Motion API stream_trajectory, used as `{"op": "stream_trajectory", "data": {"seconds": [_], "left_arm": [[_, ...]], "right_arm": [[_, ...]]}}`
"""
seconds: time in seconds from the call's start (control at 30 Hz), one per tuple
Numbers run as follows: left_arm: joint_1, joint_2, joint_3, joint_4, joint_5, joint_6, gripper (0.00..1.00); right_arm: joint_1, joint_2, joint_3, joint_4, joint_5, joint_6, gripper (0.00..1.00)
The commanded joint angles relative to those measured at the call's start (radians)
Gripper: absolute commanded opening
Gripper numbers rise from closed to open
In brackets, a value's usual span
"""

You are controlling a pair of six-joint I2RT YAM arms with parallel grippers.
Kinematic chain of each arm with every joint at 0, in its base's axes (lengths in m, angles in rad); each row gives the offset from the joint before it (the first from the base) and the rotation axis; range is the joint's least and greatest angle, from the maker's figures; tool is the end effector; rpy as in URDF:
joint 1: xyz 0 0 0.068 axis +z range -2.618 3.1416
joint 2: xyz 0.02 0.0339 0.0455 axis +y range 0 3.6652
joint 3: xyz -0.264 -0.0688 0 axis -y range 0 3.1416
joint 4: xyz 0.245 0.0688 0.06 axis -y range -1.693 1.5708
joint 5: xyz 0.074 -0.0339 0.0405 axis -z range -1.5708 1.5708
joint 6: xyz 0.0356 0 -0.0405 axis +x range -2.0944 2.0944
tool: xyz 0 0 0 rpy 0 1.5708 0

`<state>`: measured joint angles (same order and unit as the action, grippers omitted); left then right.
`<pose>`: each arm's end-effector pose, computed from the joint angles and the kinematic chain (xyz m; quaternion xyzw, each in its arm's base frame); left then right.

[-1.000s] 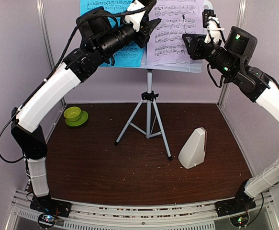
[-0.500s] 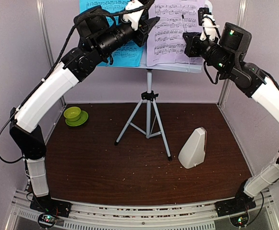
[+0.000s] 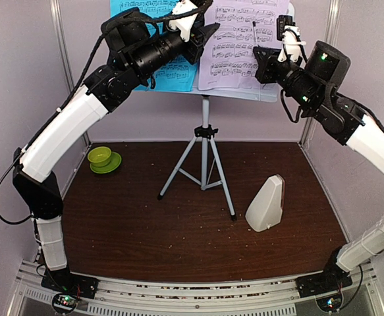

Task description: Set up the instrument practice props

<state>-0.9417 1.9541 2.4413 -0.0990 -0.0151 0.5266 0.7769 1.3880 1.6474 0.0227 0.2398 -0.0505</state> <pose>0.2408 -0.3300 0.5675 0.3688 0.4180 -0.1670 0.8132 0.2182 0.2027 0.5242 -0.1522 0.5845 0.2148 0.7675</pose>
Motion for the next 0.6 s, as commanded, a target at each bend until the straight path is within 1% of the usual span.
{"op": "stream_trajectory", "data": {"seconds": [0.0, 0.37, 0.43, 0.57], "left_arm": [[0.006, -0.037, -0.007, 0.039, -0.011, 0.009, 0.28], [0.009, -0.038, -0.007, 0.043, -0.014, 0.012, 0.33], [0.009, -0.036, -0.007, 0.046, -0.011, 0.011, 0.32], [0.013, -0.025, 0.001, 0.057, 0.001, 0.000, 0.25]], "right_arm": [[0.010, -0.028, -0.045, 0.080, -0.045, -0.033, 0.00], [0.010, -0.026, -0.058, 0.112, -0.060, -0.037, 0.00], [0.010, -0.024, -0.057, 0.113, -0.059, -0.037, 0.00], [0.010, -0.024, -0.061, 0.121, -0.065, -0.035, 0.00]]}}
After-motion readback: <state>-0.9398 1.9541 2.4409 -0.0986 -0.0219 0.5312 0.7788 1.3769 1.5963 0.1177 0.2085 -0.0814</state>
